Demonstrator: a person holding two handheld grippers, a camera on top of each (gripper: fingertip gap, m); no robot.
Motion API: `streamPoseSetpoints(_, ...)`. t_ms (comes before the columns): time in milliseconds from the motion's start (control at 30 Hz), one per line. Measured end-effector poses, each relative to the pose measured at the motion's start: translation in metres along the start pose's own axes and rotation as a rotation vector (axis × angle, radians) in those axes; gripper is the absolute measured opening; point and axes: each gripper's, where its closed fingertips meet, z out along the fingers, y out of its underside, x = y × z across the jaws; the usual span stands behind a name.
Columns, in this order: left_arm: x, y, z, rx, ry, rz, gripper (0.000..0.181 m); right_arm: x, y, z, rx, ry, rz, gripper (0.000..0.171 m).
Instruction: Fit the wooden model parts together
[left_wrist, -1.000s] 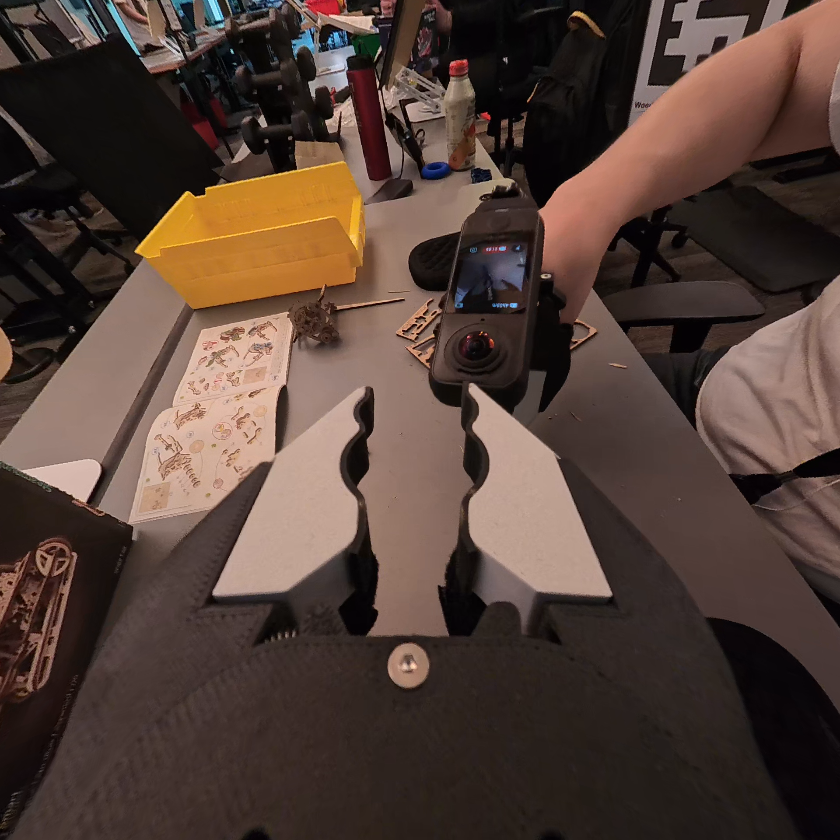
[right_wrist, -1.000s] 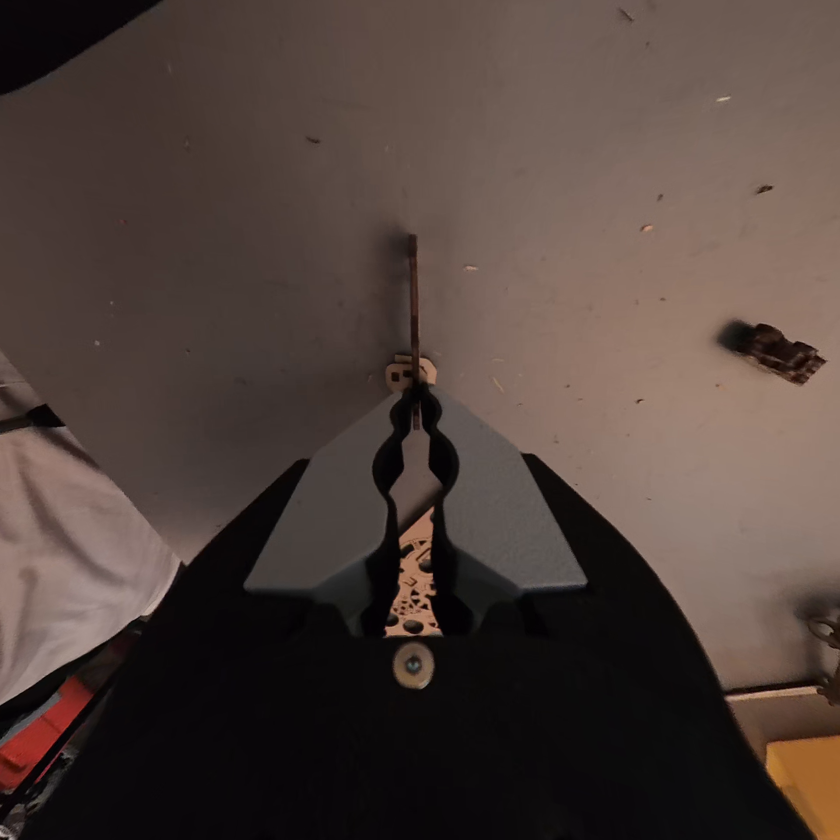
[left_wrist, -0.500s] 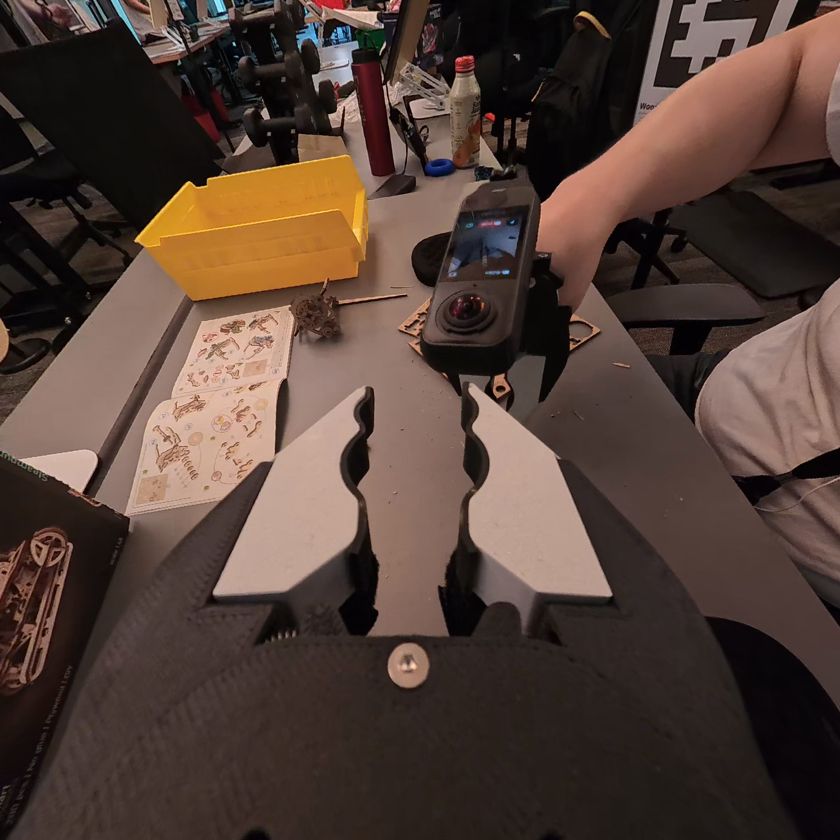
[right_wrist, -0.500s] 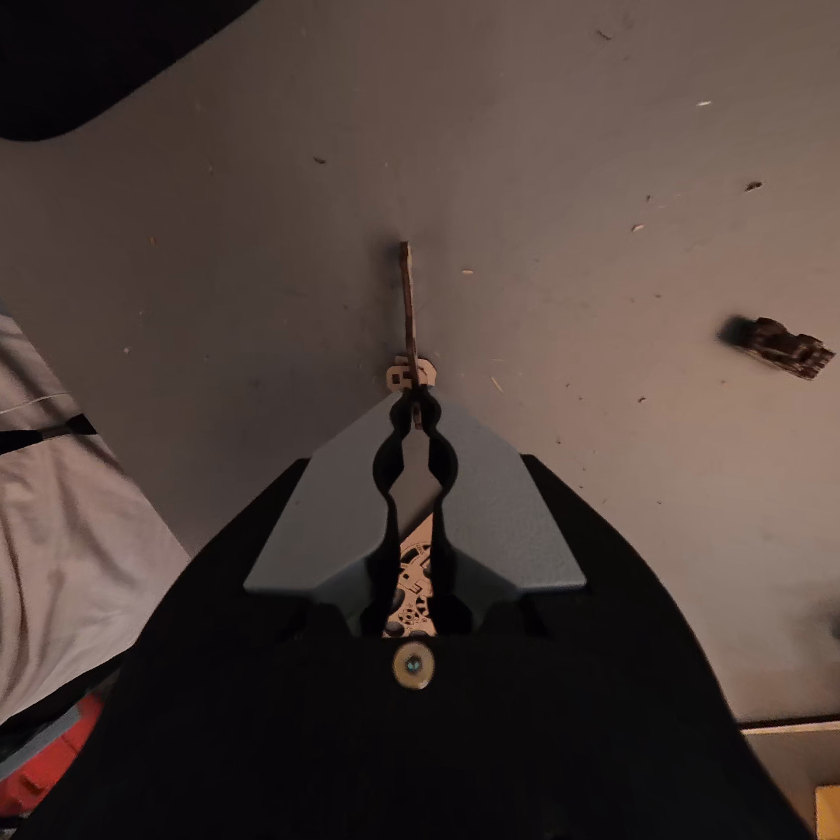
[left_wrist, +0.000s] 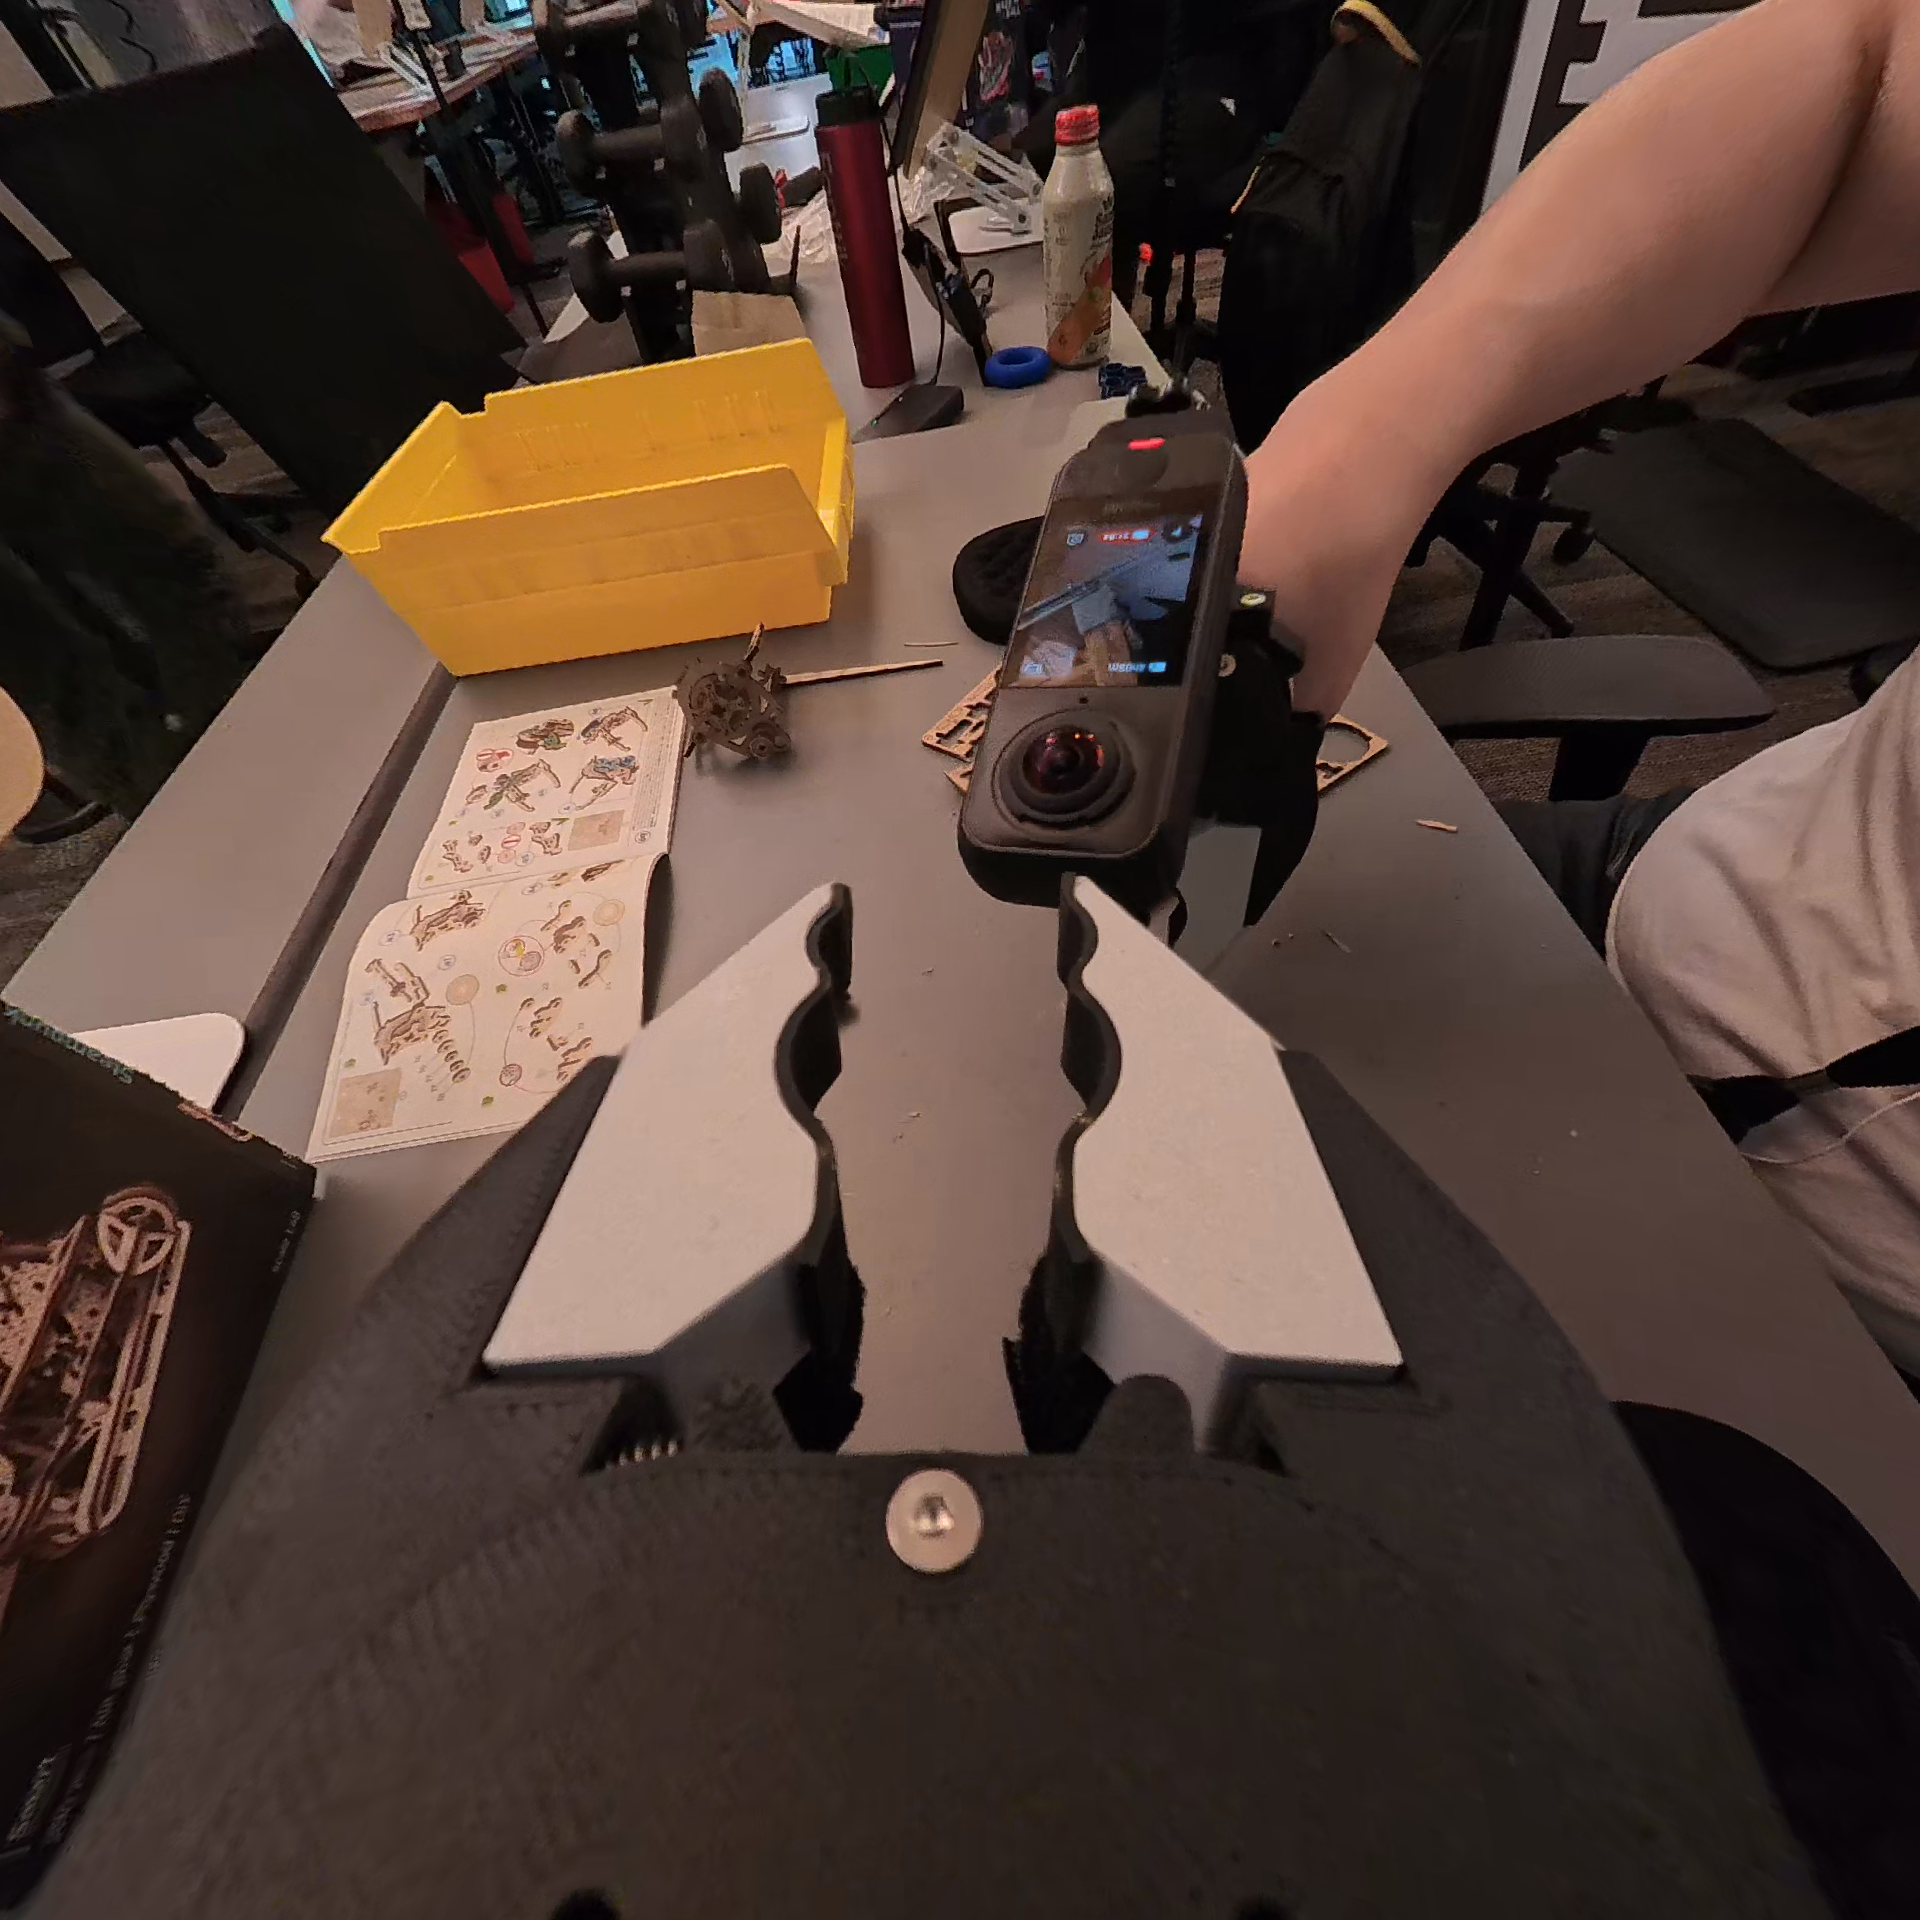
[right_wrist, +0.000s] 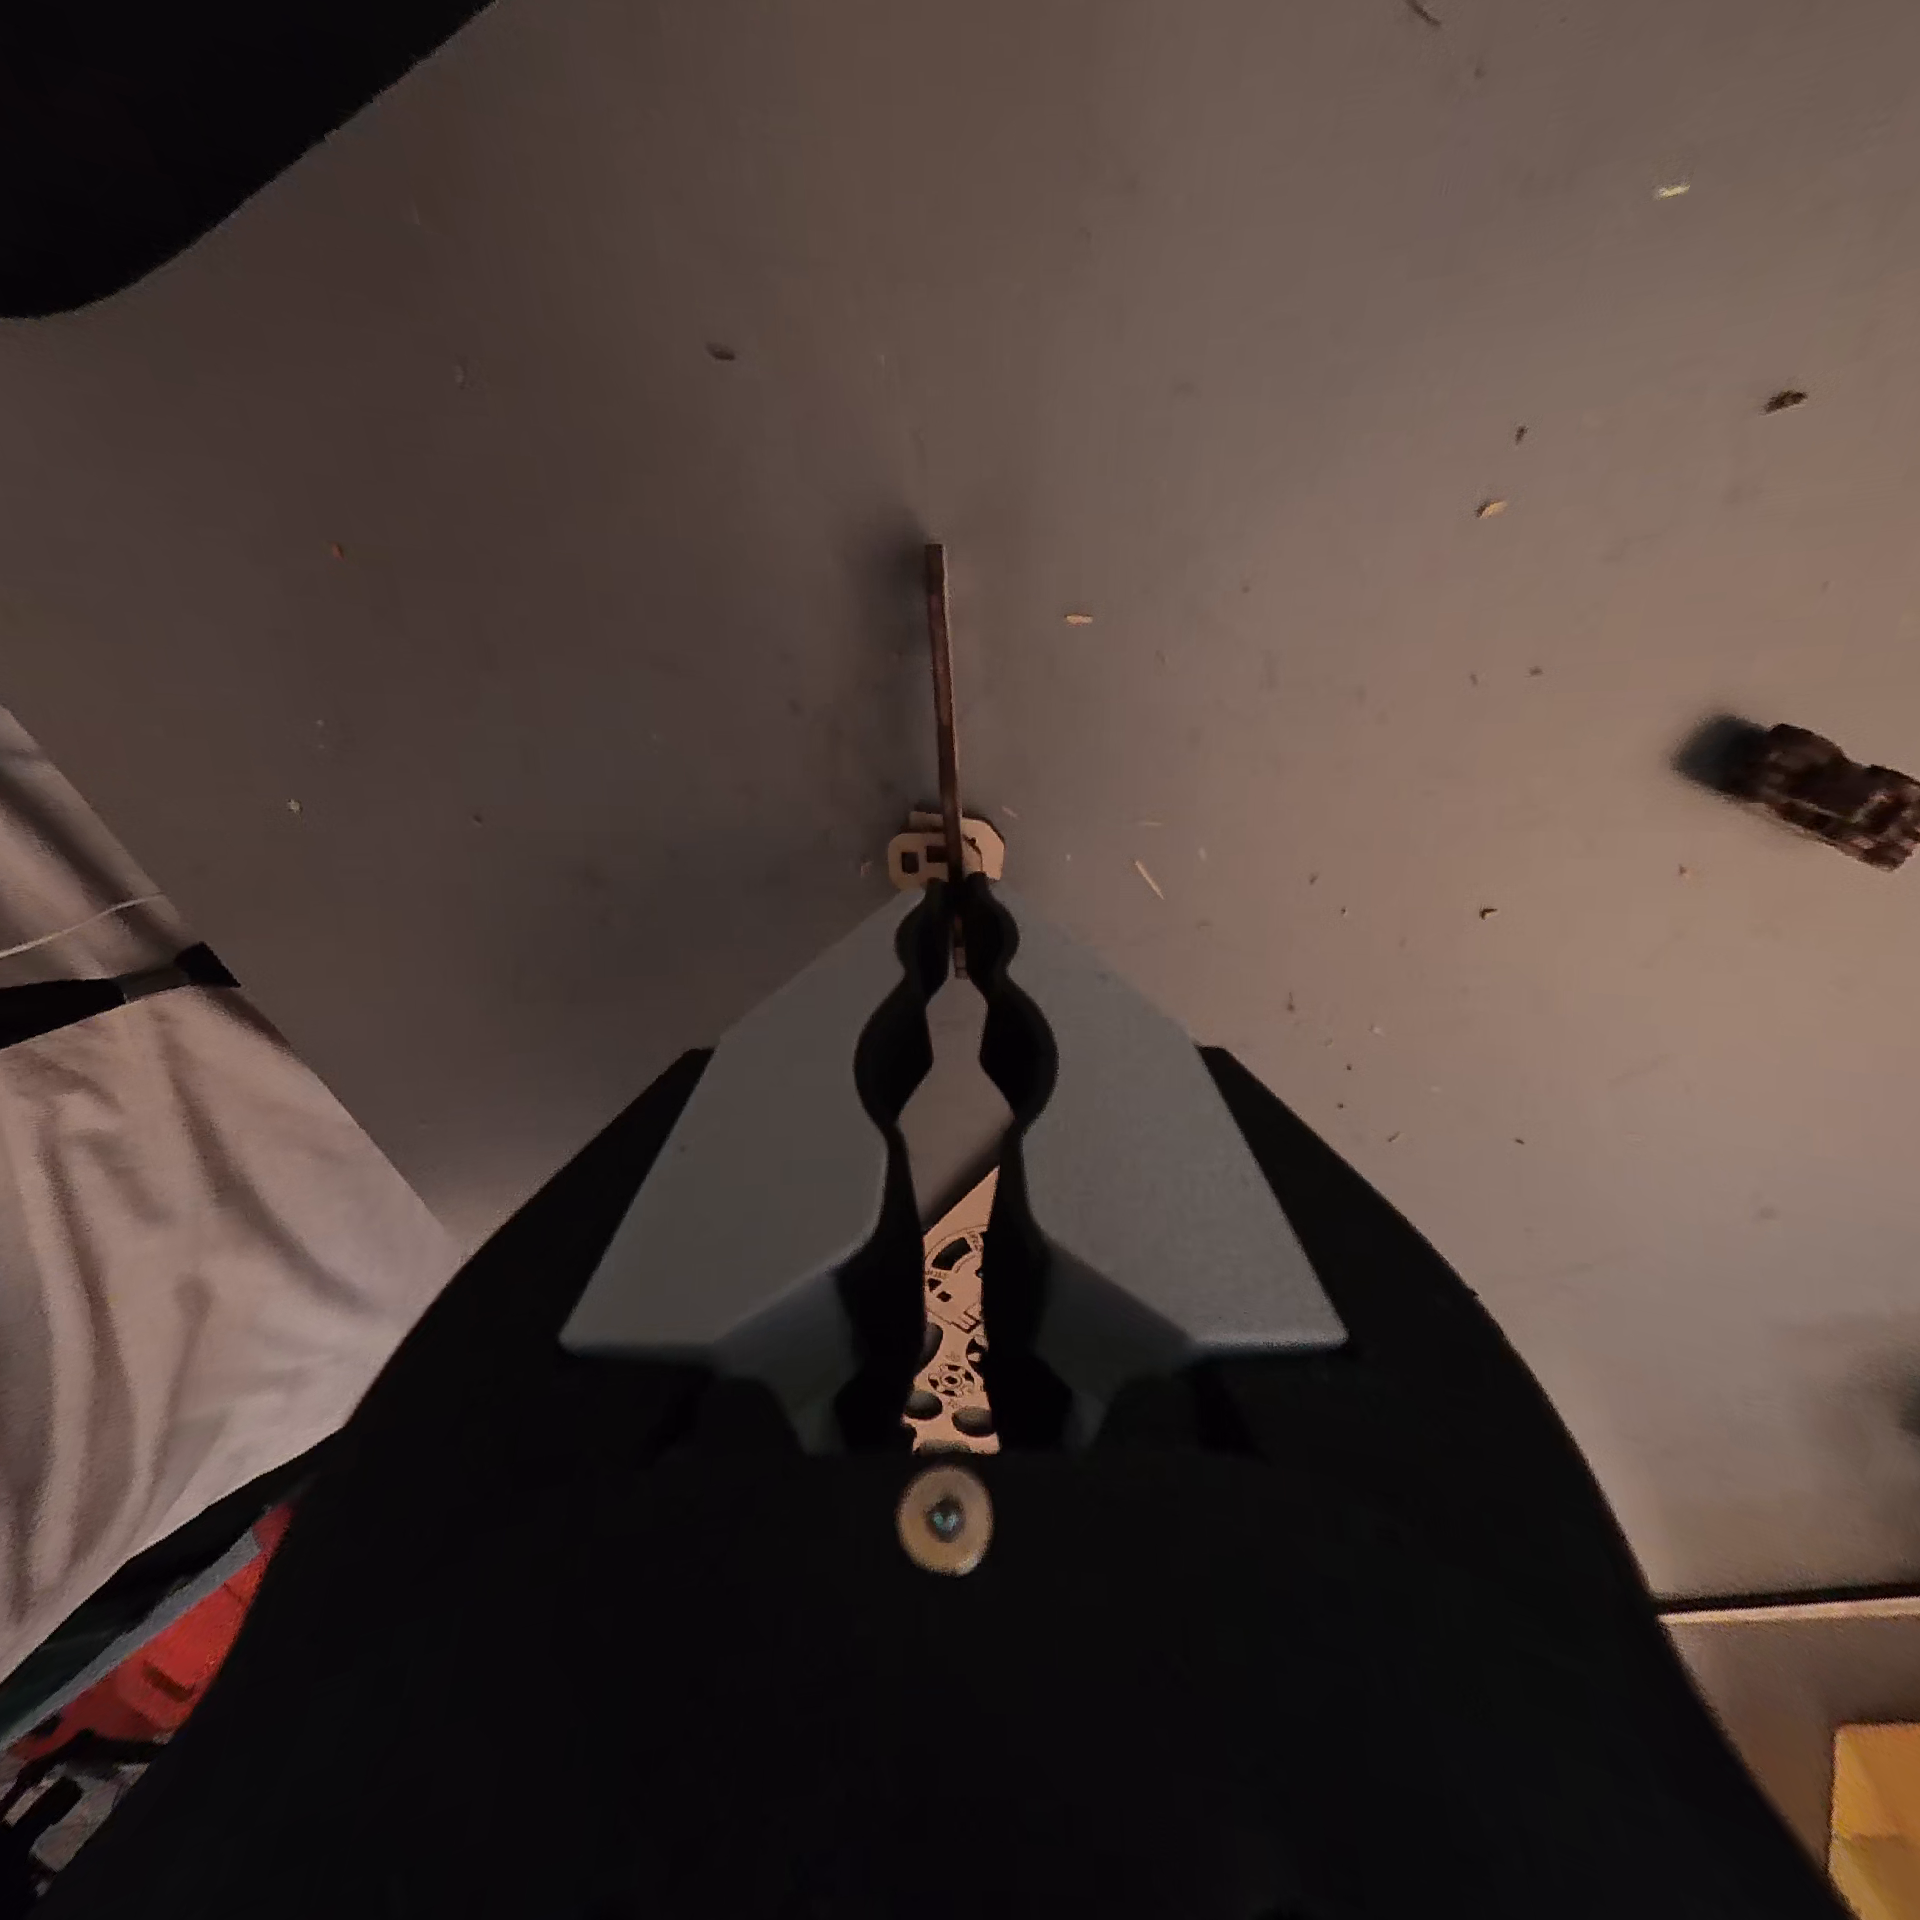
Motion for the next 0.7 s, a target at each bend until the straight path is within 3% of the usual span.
streamPoseSetpoints(300, -0.001, -0.013, -0.013, 0.047, -0.020, 0.013, 0.038, 0.000, -0.001, 0.003, 0.081, 0.019, 0.035, 0.001)
streamPoseSetpoints(433, -0.001, -0.016, -0.016, 0.055, -0.027, 0.018, 0.038, 0.001, -0.001, 0.003, 0.041, 0.088, -0.019, 0.001)
streamPoseSetpoints(700, -0.001, -0.017, -0.017, 0.062, -0.024, 0.015, 0.038, 0.005, -0.004, 0.001, 0.127, -0.064, 0.094, 0.002)
